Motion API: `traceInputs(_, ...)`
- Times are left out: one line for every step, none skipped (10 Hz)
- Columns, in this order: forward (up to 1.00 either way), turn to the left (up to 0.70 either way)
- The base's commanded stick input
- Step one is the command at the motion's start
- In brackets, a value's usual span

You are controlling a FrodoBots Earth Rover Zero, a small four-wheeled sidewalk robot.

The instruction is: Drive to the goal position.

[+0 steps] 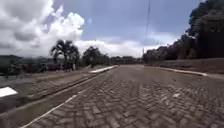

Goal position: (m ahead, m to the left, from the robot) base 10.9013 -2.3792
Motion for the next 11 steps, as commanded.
traceInputs(1.0,0.0)
traceInputs(1.0,0.0)
traceInputs(1.0,0.0)
traceInputs(1.0,0.0)
traceInputs(1.0,0.0)
traceInputs(1.0,0.0)
traceInputs(1.0,0.0)
traceInputs(1.0,0.0)
traceInputs(1.0,-0.07)
traceInputs(1.0,-0.21)
traceInputs(1.0,-0.05)
